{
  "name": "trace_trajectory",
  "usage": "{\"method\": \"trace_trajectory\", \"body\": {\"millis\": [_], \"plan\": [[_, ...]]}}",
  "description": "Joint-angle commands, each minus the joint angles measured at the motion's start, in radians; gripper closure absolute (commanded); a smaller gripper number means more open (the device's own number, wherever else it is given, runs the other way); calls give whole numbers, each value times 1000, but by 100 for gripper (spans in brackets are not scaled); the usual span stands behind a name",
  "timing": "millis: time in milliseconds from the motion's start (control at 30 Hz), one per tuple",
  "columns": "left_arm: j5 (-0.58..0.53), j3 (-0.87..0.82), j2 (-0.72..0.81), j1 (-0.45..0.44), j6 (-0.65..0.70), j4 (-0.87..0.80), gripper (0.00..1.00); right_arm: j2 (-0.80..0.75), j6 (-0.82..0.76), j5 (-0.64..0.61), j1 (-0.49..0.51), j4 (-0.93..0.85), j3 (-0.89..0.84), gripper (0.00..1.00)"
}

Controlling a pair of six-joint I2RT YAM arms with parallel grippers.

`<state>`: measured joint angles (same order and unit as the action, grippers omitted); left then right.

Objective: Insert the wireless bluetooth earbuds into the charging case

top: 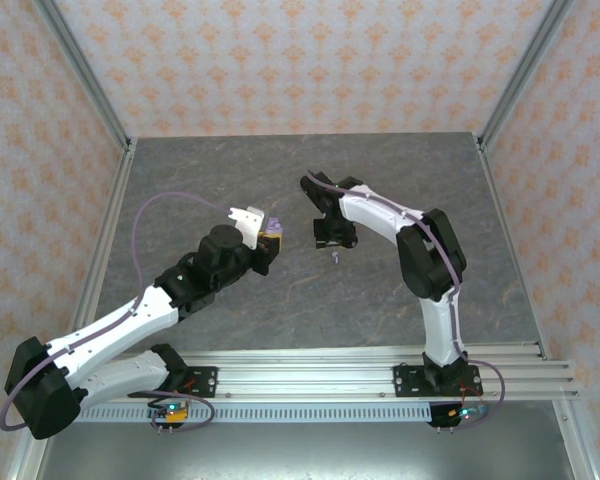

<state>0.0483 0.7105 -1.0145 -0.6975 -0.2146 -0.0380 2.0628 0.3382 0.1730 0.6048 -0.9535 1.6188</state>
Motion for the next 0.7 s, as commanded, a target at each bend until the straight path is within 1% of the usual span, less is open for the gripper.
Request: {"method": "trace_trajectory", "body": {"millis": [0,667], "plan": [[4,-6,10,3,16,1,87,21,34,-21,-7,-82,37,57],[12,-3,-2,4,4,1,87,70,54,-15,-21,-48,30,66]]}}
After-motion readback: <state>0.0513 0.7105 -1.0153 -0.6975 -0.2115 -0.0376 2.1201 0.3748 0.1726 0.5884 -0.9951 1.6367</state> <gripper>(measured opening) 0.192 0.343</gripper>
